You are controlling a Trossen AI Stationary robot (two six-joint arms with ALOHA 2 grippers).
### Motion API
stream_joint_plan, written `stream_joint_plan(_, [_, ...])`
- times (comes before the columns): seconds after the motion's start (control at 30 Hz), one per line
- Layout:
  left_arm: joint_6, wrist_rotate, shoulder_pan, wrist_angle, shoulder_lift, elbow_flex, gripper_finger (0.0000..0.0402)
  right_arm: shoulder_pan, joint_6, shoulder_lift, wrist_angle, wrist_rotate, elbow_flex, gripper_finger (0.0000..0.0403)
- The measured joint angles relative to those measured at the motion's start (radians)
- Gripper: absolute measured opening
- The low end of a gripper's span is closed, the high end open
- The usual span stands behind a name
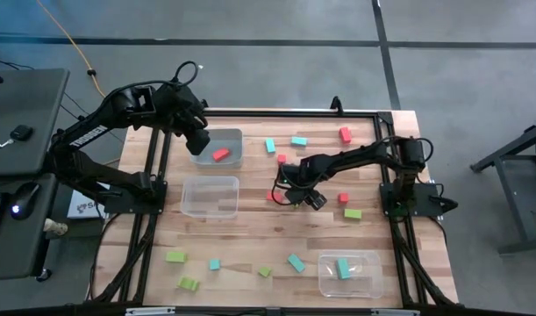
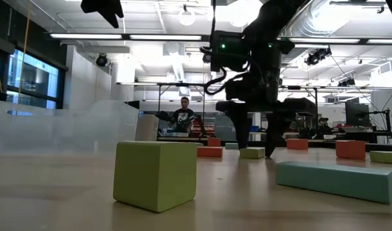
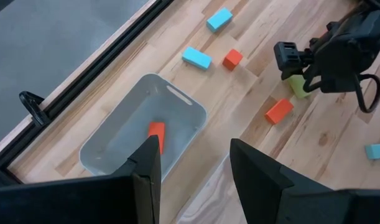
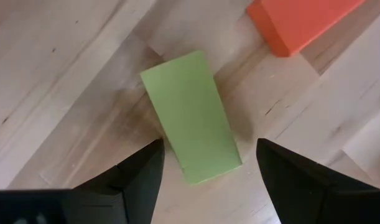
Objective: Sort & place blocks by color
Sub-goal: Put the green block into the top transparent bin
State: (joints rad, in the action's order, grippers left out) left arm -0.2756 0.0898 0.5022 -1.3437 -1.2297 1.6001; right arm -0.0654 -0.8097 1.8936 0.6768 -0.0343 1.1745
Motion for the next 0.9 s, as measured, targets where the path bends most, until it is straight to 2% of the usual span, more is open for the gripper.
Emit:
stream_joint_plan(0.23, [0.002,0.000,0.000,0.000,0.000,0.000,0.0126,0.000,0.031,0.012,0.005,-0.006,0.004,0.0233])
stream_joint_plan(0.5, [0.009,0.001,0.000,0.000,0.000,0.000,0.0126,0.000,0.094,0.013,0.018,-0.005,0.011,0.0117])
stream_joint_plan(0.57, [0.008,0.001,0.000,0.000,0.000,0.000,0.0126,0.000,0.118,0.013,0.016,-0.003,0.013,0.0100])
stream_joint_plan(0.9, [0.017,0.004,0.000,0.001,-0.001,0.000,0.0126,0.000,0.276,0.019,0.025,-0.001,0.061,0.0105])
